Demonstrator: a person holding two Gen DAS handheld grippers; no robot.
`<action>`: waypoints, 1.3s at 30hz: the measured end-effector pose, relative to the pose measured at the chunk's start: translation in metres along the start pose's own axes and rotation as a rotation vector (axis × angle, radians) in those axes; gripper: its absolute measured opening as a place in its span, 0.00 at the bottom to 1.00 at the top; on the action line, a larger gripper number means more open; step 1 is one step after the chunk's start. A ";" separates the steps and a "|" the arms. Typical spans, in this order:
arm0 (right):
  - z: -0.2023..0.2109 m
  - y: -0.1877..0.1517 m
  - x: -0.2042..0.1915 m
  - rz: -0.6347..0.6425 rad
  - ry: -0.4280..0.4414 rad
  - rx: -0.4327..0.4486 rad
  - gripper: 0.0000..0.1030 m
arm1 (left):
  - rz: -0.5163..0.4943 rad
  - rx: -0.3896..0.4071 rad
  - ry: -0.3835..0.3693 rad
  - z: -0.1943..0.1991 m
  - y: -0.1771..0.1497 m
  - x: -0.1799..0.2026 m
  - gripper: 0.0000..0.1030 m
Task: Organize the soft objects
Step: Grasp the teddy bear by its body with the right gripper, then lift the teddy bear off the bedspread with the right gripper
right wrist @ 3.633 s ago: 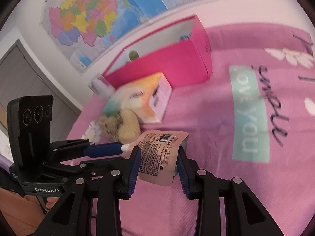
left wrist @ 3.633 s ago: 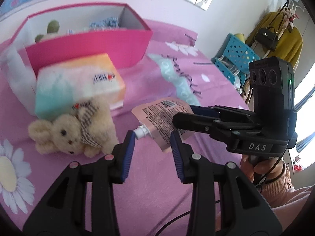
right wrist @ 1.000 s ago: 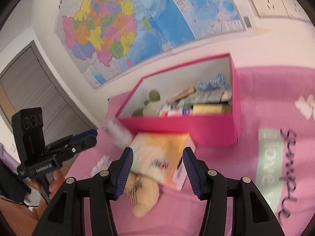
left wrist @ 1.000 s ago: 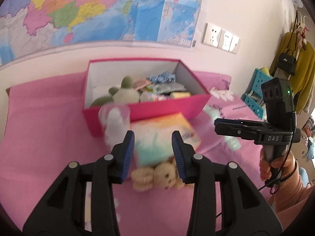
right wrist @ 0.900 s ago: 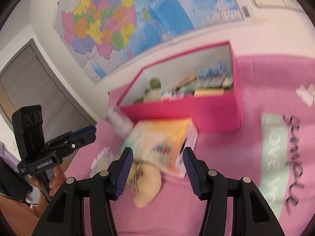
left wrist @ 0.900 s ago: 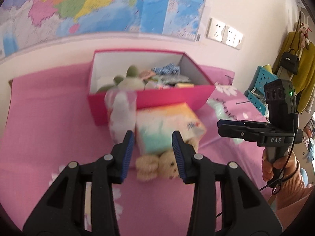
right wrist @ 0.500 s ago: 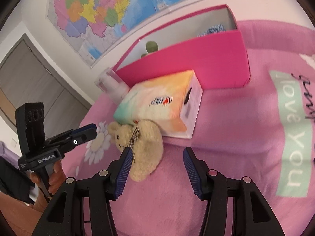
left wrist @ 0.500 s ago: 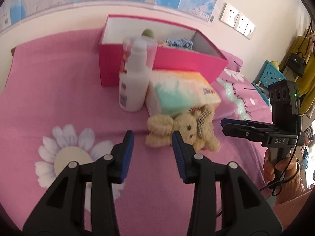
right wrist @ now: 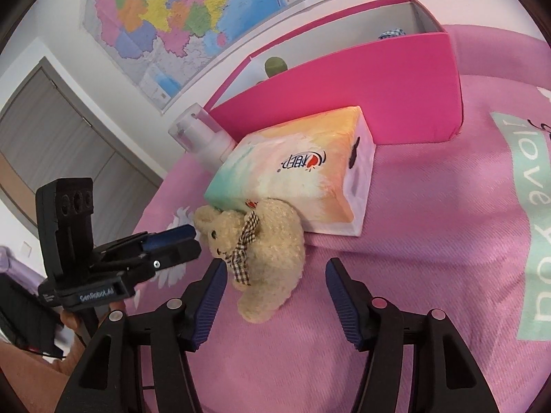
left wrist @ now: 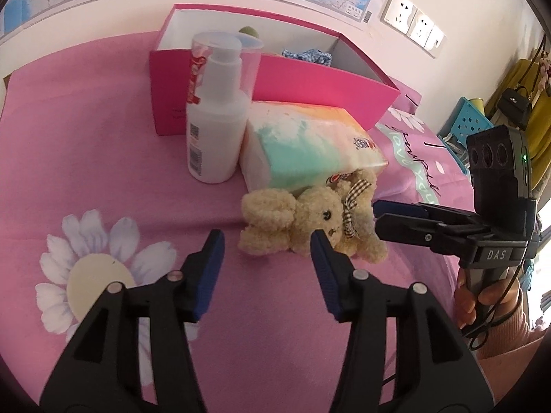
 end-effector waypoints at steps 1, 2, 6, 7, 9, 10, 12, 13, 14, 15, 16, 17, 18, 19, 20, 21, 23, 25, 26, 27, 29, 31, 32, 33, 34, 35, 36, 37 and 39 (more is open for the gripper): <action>-0.001 0.000 -0.001 0.001 -0.001 0.003 0.59 | -0.003 -0.003 0.000 -0.002 0.000 0.001 0.52; -0.003 0.001 -0.002 0.002 -0.001 0.003 0.59 | -0.005 -0.008 -0.001 -0.004 0.000 0.002 0.52; -0.010 0.006 -0.005 0.005 0.002 0.004 0.59 | -0.012 -0.019 -0.017 -0.010 0.001 0.005 0.52; -0.012 0.007 -0.006 0.007 0.004 0.004 0.59 | -0.015 -0.018 -0.022 -0.011 0.002 0.007 0.52; -0.014 0.009 -0.008 0.009 0.008 0.005 0.59 | -0.011 -0.019 -0.028 -0.013 0.002 0.008 0.52; -0.014 0.008 -0.008 0.009 0.011 0.003 0.59 | -0.004 -0.021 -0.039 -0.013 0.002 0.008 0.52; -0.016 0.008 -0.007 0.008 0.010 0.002 0.57 | 0.007 -0.023 -0.049 -0.015 0.002 0.008 0.52; -0.015 0.006 -0.007 0.008 0.013 0.001 0.53 | 0.009 -0.024 -0.051 -0.015 0.001 0.008 0.52; -0.015 0.005 -0.006 0.006 0.013 -0.001 0.46 | 0.008 -0.025 -0.052 -0.015 0.000 0.008 0.52; -0.015 0.004 -0.006 0.005 0.011 0.000 0.44 | 0.007 -0.027 -0.054 -0.015 -0.001 0.009 0.52; -0.016 0.004 -0.006 0.007 0.005 -0.001 0.40 | 0.004 -0.029 -0.055 -0.015 -0.001 0.009 0.52; -0.015 0.004 -0.005 0.012 -0.001 -0.001 0.37 | 0.002 -0.030 -0.057 -0.014 -0.003 0.010 0.52; -0.015 0.003 -0.005 0.018 -0.007 -0.001 0.36 | 0.000 -0.031 -0.059 -0.014 -0.004 0.011 0.52; -0.013 0.002 -0.004 0.021 -0.006 -0.002 0.35 | -0.002 -0.032 -0.063 -0.014 -0.005 0.012 0.52; -0.012 0.001 -0.004 0.024 -0.006 -0.003 0.32 | -0.003 -0.033 -0.071 -0.013 -0.005 0.014 0.52; -0.011 0.001 -0.003 0.029 -0.009 -0.003 0.32 | -0.004 -0.035 -0.079 -0.013 -0.006 0.016 0.52; -0.006 -0.002 -0.003 0.039 -0.015 -0.001 0.31 | -0.011 -0.039 -0.092 -0.013 -0.008 0.022 0.52; -0.001 -0.004 -0.002 0.046 -0.020 0.000 0.31 | -0.021 -0.046 -0.104 -0.012 -0.012 0.028 0.52; 0.002 -0.005 -0.002 0.046 -0.021 0.001 0.31 | -0.027 -0.049 -0.109 -0.012 -0.013 0.031 0.52; 0.004 -0.005 -0.001 0.045 -0.022 0.001 0.31 | -0.034 -0.053 -0.116 -0.012 -0.015 0.034 0.52; 0.007 -0.005 0.000 0.043 -0.027 -0.001 0.31 | -0.044 -0.059 -0.129 -0.013 -0.018 0.040 0.52; 0.012 -0.007 0.004 0.037 -0.032 -0.001 0.31 | -0.051 -0.066 -0.136 -0.015 -0.020 0.045 0.52; 0.014 -0.009 0.005 0.033 -0.034 -0.001 0.31 | -0.054 -0.068 -0.139 -0.015 -0.020 0.047 0.52; 0.015 -0.010 0.007 0.030 -0.039 -0.001 0.31 | -0.056 -0.070 -0.142 -0.016 -0.020 0.048 0.52; 0.017 -0.011 0.010 0.025 -0.040 -0.001 0.31 | -0.057 -0.071 -0.134 -0.018 -0.020 0.048 0.52; 0.017 -0.011 0.011 0.021 -0.041 -0.001 0.31 | -0.053 -0.073 -0.125 -0.019 -0.020 0.047 0.52; 0.018 -0.012 0.013 0.016 -0.042 0.000 0.31 | -0.047 -0.076 -0.122 -0.021 -0.019 0.047 0.52; 0.018 -0.012 0.015 0.009 -0.044 0.001 0.31 | -0.039 -0.080 -0.118 -0.022 -0.019 0.045 0.52; 0.017 -0.013 0.017 0.003 -0.044 0.001 0.31 | -0.027 -0.084 -0.104 -0.025 -0.019 0.042 0.52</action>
Point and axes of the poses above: each gripper's, at about its wrist camera, not at the fingertips, and z roughly against the way its jaws point, x to its right, y to its top, the point moved 7 cm from there along -z, roughly the way its jaws point, and after that the axes turned 6 degrees about -y, right-handed, at the moved point
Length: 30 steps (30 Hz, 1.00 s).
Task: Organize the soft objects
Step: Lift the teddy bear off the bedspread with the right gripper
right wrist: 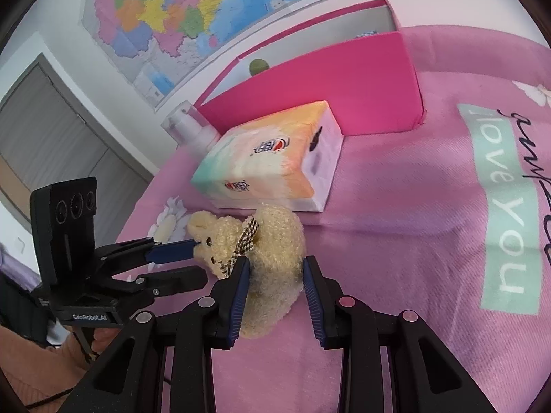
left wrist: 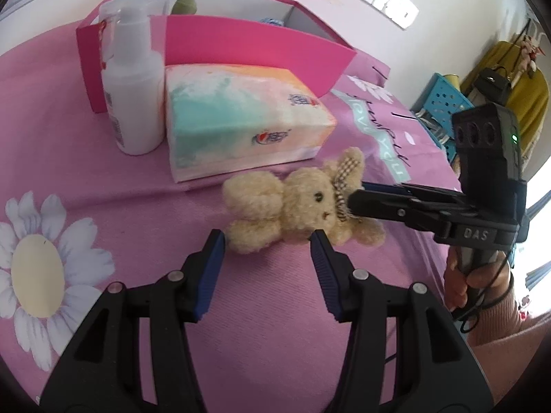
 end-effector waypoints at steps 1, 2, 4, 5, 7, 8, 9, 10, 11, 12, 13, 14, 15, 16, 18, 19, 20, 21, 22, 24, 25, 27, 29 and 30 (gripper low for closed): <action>0.000 0.000 0.000 -0.002 0.000 0.000 0.31 | 0.003 0.000 0.003 -0.001 0.000 -0.001 0.52; 0.000 -0.001 0.001 -0.004 0.000 0.001 0.31 | 0.005 0.001 0.005 -0.001 0.001 -0.001 0.52; -0.001 0.000 0.000 -0.011 0.001 0.003 0.31 | 0.000 0.008 0.011 0.000 0.003 0.000 0.52; -0.001 -0.001 0.002 -0.013 0.001 0.004 0.31 | -0.003 0.011 0.014 0.000 0.004 0.000 0.52; 0.000 -0.001 0.002 -0.019 0.001 0.007 0.31 | -0.010 0.016 0.014 0.000 0.007 0.001 0.52; 0.000 -0.001 0.003 -0.020 0.001 0.009 0.31 | -0.015 0.017 0.013 0.000 0.009 0.002 0.52; 0.000 -0.001 0.003 -0.021 0.000 0.010 0.31 | -0.017 0.018 0.012 -0.001 0.010 0.003 0.52; 0.000 -0.002 0.002 -0.022 -0.002 0.012 0.31 | -0.018 0.018 0.011 -0.002 0.011 0.003 0.52; 0.000 -0.002 0.002 -0.023 -0.003 0.014 0.31 | -0.024 0.018 0.009 -0.003 0.012 0.005 0.52; 0.000 -0.001 0.003 -0.027 -0.004 0.017 0.31 | -0.031 0.020 0.011 -0.003 0.013 0.006 0.52; 0.000 -0.002 0.003 -0.028 -0.003 0.017 0.31 | -0.039 0.021 0.014 -0.003 0.014 0.008 0.52; 0.000 -0.002 0.003 -0.028 -0.004 0.018 0.31 | -0.045 0.021 0.011 -0.003 0.014 0.010 0.52; 0.000 -0.001 0.003 -0.030 -0.004 0.020 0.31 | -0.049 0.018 0.007 -0.004 0.014 0.012 0.52; 0.001 -0.002 0.005 -0.030 -0.002 0.020 0.31 | -0.053 0.014 -0.001 -0.005 0.015 0.014 0.52; 0.001 -0.001 0.004 -0.026 -0.008 0.023 0.31 | -0.067 0.011 -0.013 -0.005 0.015 0.019 0.52; 0.001 -0.001 0.004 -0.025 -0.009 0.025 0.31 | -0.075 0.010 -0.016 -0.006 0.015 0.022 0.52; 0.001 -0.001 0.004 -0.021 -0.011 0.025 0.31 | -0.081 0.008 -0.017 -0.006 0.015 0.024 0.52; 0.001 -0.001 0.004 -0.019 -0.016 0.028 0.31 | -0.084 0.007 -0.018 -0.006 0.015 0.025 0.50; 0.002 0.000 0.003 -0.018 -0.018 0.029 0.31 | -0.083 0.006 -0.020 -0.006 0.015 0.026 0.49; 0.002 0.000 0.004 -0.021 -0.019 0.031 0.31 | -0.078 0.003 -0.018 -0.006 0.015 0.026 0.46; 0.003 -0.001 0.004 -0.022 -0.019 0.031 0.31 | -0.079 0.002 -0.021 -0.005 0.014 0.027 0.45; 0.004 -0.001 0.004 -0.023 -0.018 0.034 0.31 | -0.084 0.001 -0.019 -0.005 0.014 0.029 0.44; 0.005 -0.001 0.003 -0.024 -0.019 0.035 0.31 | -0.089 0.003 -0.019 -0.003 0.014 0.031 0.41; 0.006 0.000 0.003 -0.024 -0.018 0.037 0.31 | -0.092 0.005 -0.019 -0.002 0.015 0.032 0.41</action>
Point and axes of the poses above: each gripper's, at about its wrist camera, not at the fingertips, and z roughly against the way its jaws point, x to its right, y to its top, the point moved 7 cm from there along -z, roughly the way its jaws point, and after that the axes turned 6 degrees about -y, right-handed, at the moved point
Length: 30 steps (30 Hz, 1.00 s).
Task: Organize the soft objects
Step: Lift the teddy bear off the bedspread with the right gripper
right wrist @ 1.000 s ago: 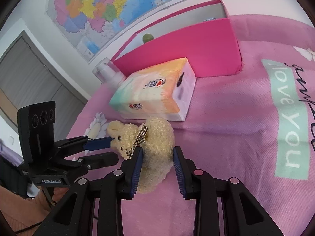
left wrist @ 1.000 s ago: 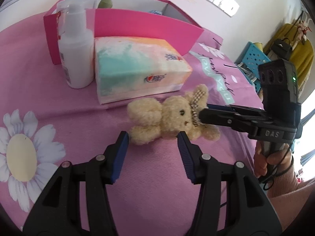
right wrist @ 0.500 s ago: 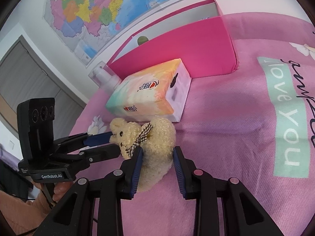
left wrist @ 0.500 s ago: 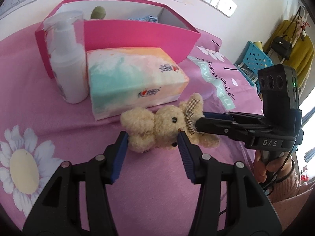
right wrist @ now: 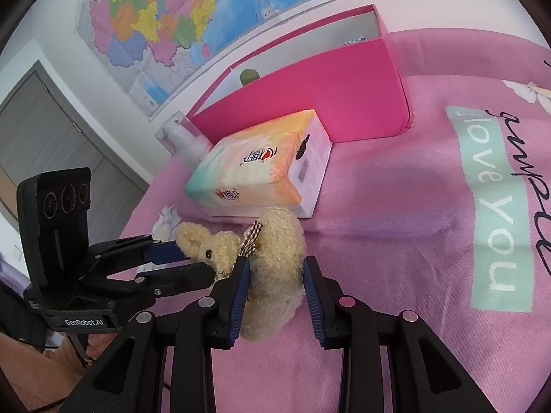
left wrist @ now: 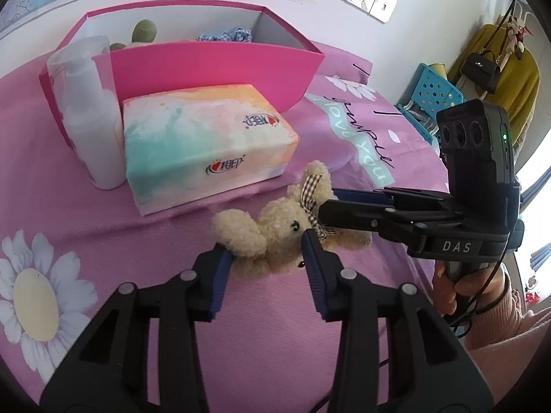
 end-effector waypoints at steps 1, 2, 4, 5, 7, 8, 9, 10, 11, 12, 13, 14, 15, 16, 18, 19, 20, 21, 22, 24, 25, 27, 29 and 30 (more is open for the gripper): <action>0.001 0.001 0.000 0.002 -0.002 0.002 0.31 | -0.002 0.002 -0.002 0.001 0.001 0.001 0.41; 0.001 0.001 0.000 0.003 -0.004 0.004 0.31 | -0.004 0.004 -0.003 0.003 0.001 0.002 0.41; 0.004 0.002 0.000 0.000 0.002 0.010 0.31 | -0.010 0.007 -0.005 0.004 0.002 0.003 0.41; 0.006 0.002 -0.001 0.002 0.002 0.013 0.31 | -0.012 0.009 -0.006 0.005 0.003 0.004 0.41; 0.009 0.004 -0.002 0.008 0.002 0.018 0.31 | -0.015 0.010 -0.009 0.007 0.004 0.005 0.41; 0.010 0.005 -0.002 0.010 0.002 0.021 0.31 | -0.018 0.011 -0.008 0.007 0.005 0.006 0.41; 0.011 0.005 -0.002 0.010 0.002 0.024 0.31 | -0.021 0.013 -0.009 0.008 0.005 0.007 0.41; 0.012 0.006 -0.001 0.010 0.004 0.026 0.31 | -0.024 0.013 -0.010 0.009 0.006 0.009 0.41; 0.014 0.006 0.000 0.011 0.005 0.029 0.31 | -0.027 0.014 -0.009 0.010 0.006 0.010 0.41; 0.015 0.007 0.000 0.012 0.005 0.031 0.31 | -0.030 0.015 -0.007 0.011 0.007 0.010 0.41; 0.016 0.007 0.000 0.011 0.006 0.034 0.31 | -0.032 0.016 -0.009 0.011 0.007 0.012 0.41; 0.017 0.007 0.000 0.011 0.007 0.037 0.31 | -0.033 0.018 -0.011 0.012 0.008 0.012 0.41; 0.019 0.007 0.001 0.013 0.007 0.039 0.31 | -0.035 0.020 -0.011 0.013 0.008 0.013 0.41; 0.020 0.008 0.001 0.017 0.006 0.042 0.31 | -0.037 0.022 -0.012 0.013 0.009 0.013 0.41; 0.023 0.009 0.000 0.018 0.008 0.046 0.31 | -0.041 0.025 -0.012 0.014 0.010 0.015 0.41; 0.024 0.010 0.000 0.020 0.008 0.049 0.31 | -0.044 0.027 -0.011 0.015 0.011 0.015 0.41; 0.025 0.010 0.000 0.021 0.008 0.051 0.31 | -0.046 0.029 -0.012 0.016 0.012 0.016 0.41; 0.025 0.010 0.000 0.021 0.009 0.052 0.31 | -0.049 0.031 -0.014 0.016 0.012 0.017 0.41; 0.026 0.010 0.000 0.021 0.010 0.053 0.31 | -0.051 0.032 -0.016 0.018 0.012 0.017 0.41; 0.028 0.011 -0.001 0.022 0.014 0.056 0.31 | -0.057 0.034 -0.019 0.018 0.014 0.019 0.41; 0.028 0.011 -0.002 0.023 0.018 0.056 0.31 | -0.061 0.034 -0.023 0.018 0.014 0.021 0.41; 0.029 0.011 -0.004 0.029 0.021 0.058 0.31 | -0.065 0.033 -0.029 0.018 0.015 0.023 0.41; 0.029 0.011 -0.008 0.032 0.034 0.057 0.31 | -0.074 0.033 -0.026 0.017 0.015 0.025 0.41; 0.029 0.012 -0.009 0.035 0.033 0.059 0.31 | -0.074 0.032 -0.028 0.017 0.015 0.025 0.41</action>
Point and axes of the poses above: each gripper's, at about its wrist camera, not at the fingertips, and z roughly against the way its jaws point, x to its right, y to its top, the point moved 7 cm from there along -z, roughly the way its jaws point, and after that the axes turned 6 degrees about -y, right-handed, at the moved point
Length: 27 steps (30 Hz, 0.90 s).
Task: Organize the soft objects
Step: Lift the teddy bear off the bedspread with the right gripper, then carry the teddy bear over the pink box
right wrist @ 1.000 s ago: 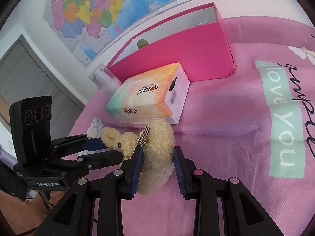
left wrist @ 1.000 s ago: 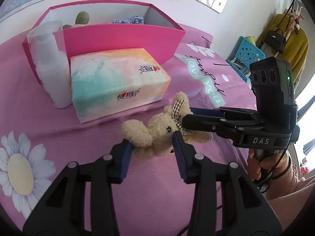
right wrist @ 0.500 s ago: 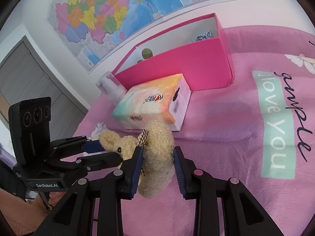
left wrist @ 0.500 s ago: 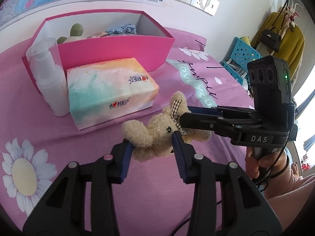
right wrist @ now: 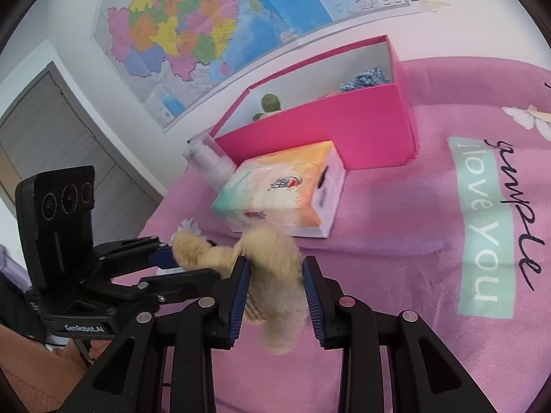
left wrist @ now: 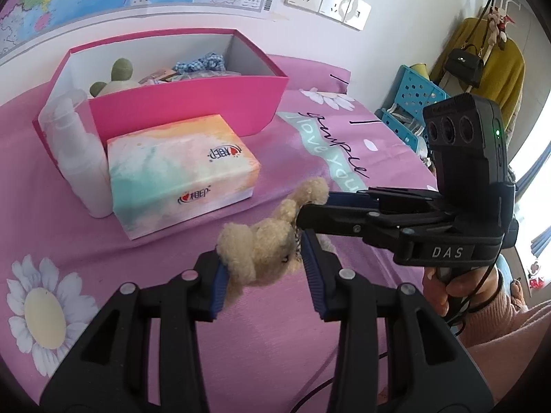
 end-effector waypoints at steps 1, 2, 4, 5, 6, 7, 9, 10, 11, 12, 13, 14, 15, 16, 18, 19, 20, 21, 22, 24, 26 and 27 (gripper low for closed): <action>0.000 0.000 -0.001 0.006 -0.005 0.001 0.31 | 0.001 -0.002 0.000 -0.001 -0.001 -0.001 0.41; -0.001 0.000 -0.001 0.008 -0.005 0.000 0.31 | 0.005 -0.005 0.003 -0.002 -0.001 -0.002 0.41; -0.004 0.000 0.000 0.003 -0.006 -0.008 0.31 | 0.022 -0.015 0.011 -0.005 -0.004 -0.008 0.41; -0.005 -0.001 0.000 0.000 -0.006 -0.012 0.31 | 0.032 -0.020 0.013 -0.007 -0.006 -0.011 0.41; -0.007 -0.002 0.002 -0.003 -0.008 -0.018 0.31 | 0.045 -0.026 0.014 -0.008 -0.007 -0.014 0.41; -0.010 -0.003 0.004 -0.008 -0.013 -0.026 0.31 | 0.055 -0.031 0.015 -0.010 -0.009 -0.017 0.41; -0.014 -0.006 0.007 -0.017 -0.011 -0.036 0.31 | 0.061 -0.039 0.018 -0.012 -0.012 -0.020 0.41; -0.016 -0.007 0.008 -0.020 -0.014 -0.042 0.31 | 0.063 -0.043 0.022 -0.013 -0.013 -0.021 0.41; -0.018 -0.008 0.009 -0.023 -0.012 -0.046 0.31 | 0.064 -0.046 0.020 -0.014 -0.015 -0.022 0.41; -0.019 -0.008 0.010 -0.025 -0.008 -0.049 0.31 | 0.065 -0.050 0.018 -0.015 -0.016 -0.022 0.41; -0.020 -0.009 0.011 -0.027 -0.008 -0.052 0.31 | 0.067 -0.053 0.020 -0.015 -0.018 -0.024 0.41; -0.021 -0.009 0.012 -0.029 -0.009 -0.056 0.31 | 0.070 -0.056 0.017 -0.016 -0.020 -0.025 0.41; -0.022 -0.009 0.013 -0.031 -0.010 -0.058 0.31 | 0.073 -0.061 0.013 -0.017 -0.021 -0.026 0.43; -0.023 -0.010 0.014 -0.036 -0.011 -0.062 0.31 | 0.077 -0.068 0.013 -0.018 -0.023 -0.027 0.43; -0.025 -0.011 0.016 -0.047 0.001 -0.071 0.31 | 0.086 -0.073 0.009 -0.019 -0.025 -0.029 0.44; -0.027 -0.012 0.016 -0.050 0.007 -0.079 0.31 | 0.089 -0.072 0.008 -0.019 -0.026 -0.029 0.44; -0.027 -0.012 0.016 -0.050 0.010 -0.081 0.32 | 0.089 -0.070 0.010 -0.019 -0.026 -0.030 0.44; -0.028 -0.013 0.015 -0.049 0.013 -0.082 0.32 | 0.087 -0.070 0.014 -0.019 -0.026 -0.029 0.44; -0.028 -0.013 0.016 -0.048 0.013 -0.082 0.32 | 0.086 -0.073 0.019 -0.019 -0.026 -0.029 0.44; -0.028 -0.014 0.015 -0.045 0.013 -0.082 0.31 | 0.090 -0.077 0.018 -0.020 -0.027 -0.030 0.44; -0.027 -0.014 0.015 -0.037 0.013 -0.079 0.29 | 0.100 -0.076 0.016 -0.018 -0.028 -0.032 0.44; -0.027 -0.015 0.015 -0.033 0.012 -0.078 0.27 | 0.103 -0.075 0.017 -0.017 -0.028 -0.032 0.44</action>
Point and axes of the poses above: each gripper's, at about its wrist camera, not at the fingertips, and z roughly against the way its jaws point, x to its right, y to its top, the point moved 7 cm from there along -z, roughly the way its jaws point, and after that the axes turned 6 degrees about -y, right-handed, at the moved point
